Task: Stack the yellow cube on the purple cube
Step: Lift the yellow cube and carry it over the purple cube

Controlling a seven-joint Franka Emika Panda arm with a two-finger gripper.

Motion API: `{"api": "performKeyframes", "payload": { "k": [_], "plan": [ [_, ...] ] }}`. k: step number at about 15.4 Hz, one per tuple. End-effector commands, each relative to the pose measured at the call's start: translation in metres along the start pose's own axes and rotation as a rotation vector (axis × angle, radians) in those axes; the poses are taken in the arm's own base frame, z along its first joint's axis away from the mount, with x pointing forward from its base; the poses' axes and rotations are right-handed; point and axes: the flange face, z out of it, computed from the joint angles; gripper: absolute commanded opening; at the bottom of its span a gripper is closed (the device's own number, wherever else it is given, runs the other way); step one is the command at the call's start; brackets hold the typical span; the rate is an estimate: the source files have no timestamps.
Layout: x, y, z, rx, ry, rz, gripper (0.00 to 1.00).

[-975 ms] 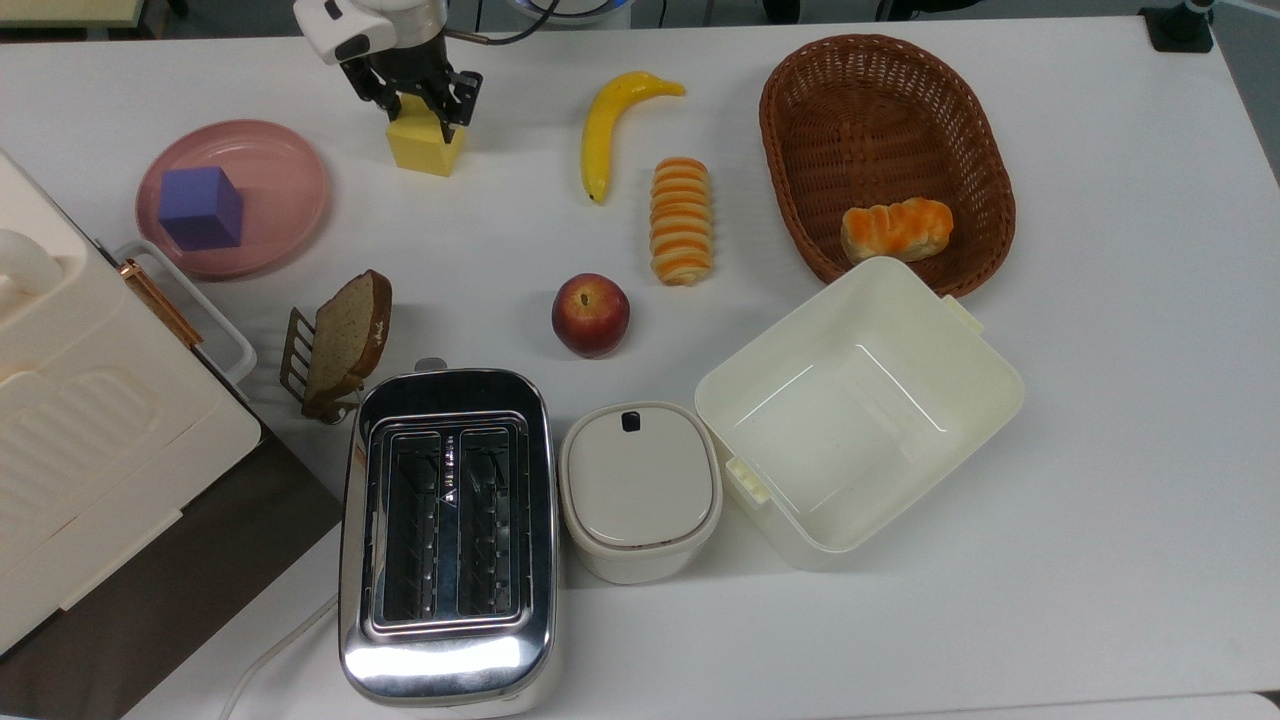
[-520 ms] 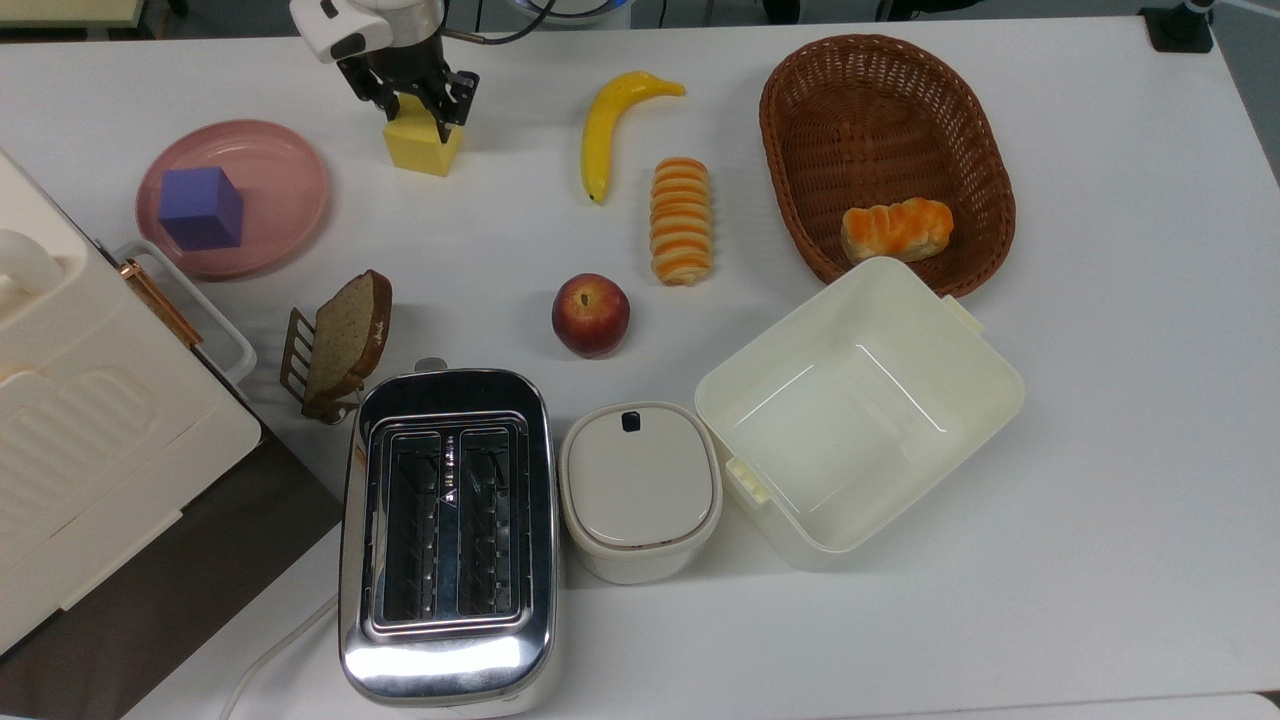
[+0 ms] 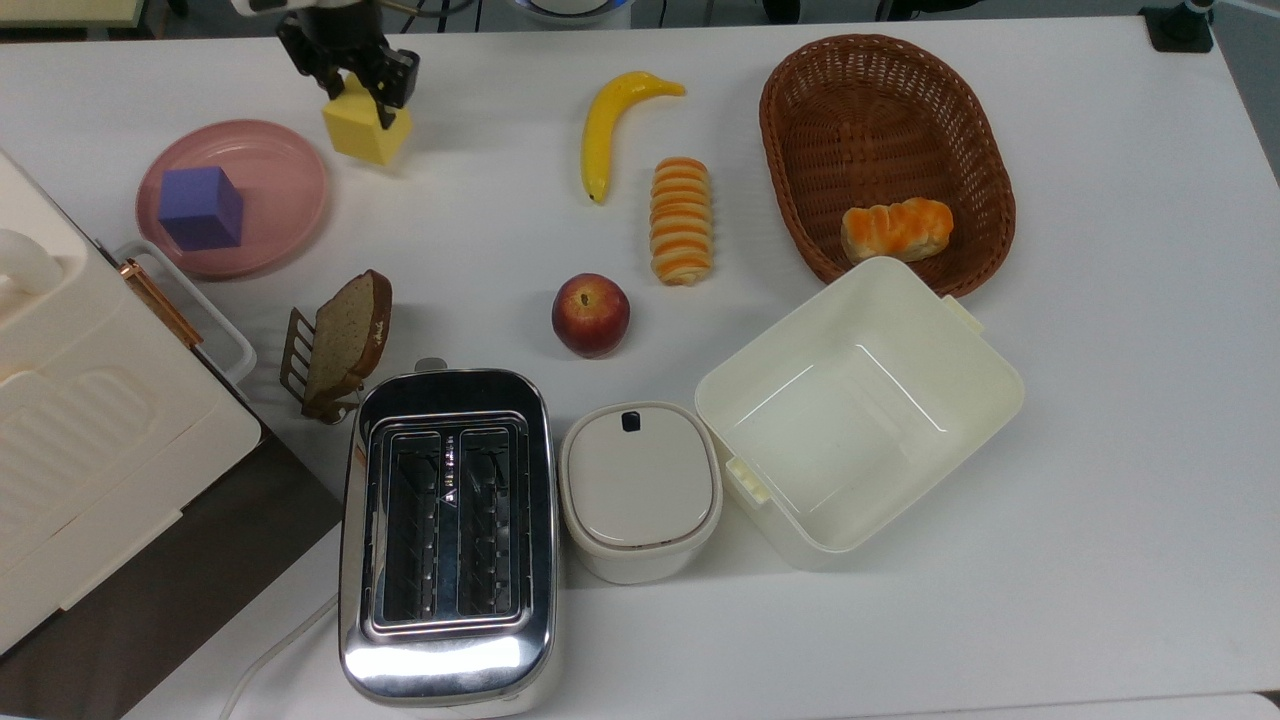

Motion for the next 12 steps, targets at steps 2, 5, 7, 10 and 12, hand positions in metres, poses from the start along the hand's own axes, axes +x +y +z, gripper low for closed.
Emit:
{"api": "performKeyframes", "payload": {
  "k": [2,5,7,10,12],
  "plan": [
    [0.013,0.01,-0.035,0.013,0.088,0.084,0.03],
    [0.026,0.044,-0.054,0.015,0.136,0.156,0.03],
    [0.032,0.063,-0.063,0.016,0.162,0.194,0.03],
    [0.044,0.089,-0.071,0.01,0.183,0.253,0.03],
    [0.061,0.09,-0.069,-0.001,0.178,0.277,0.03]
  ]
}}
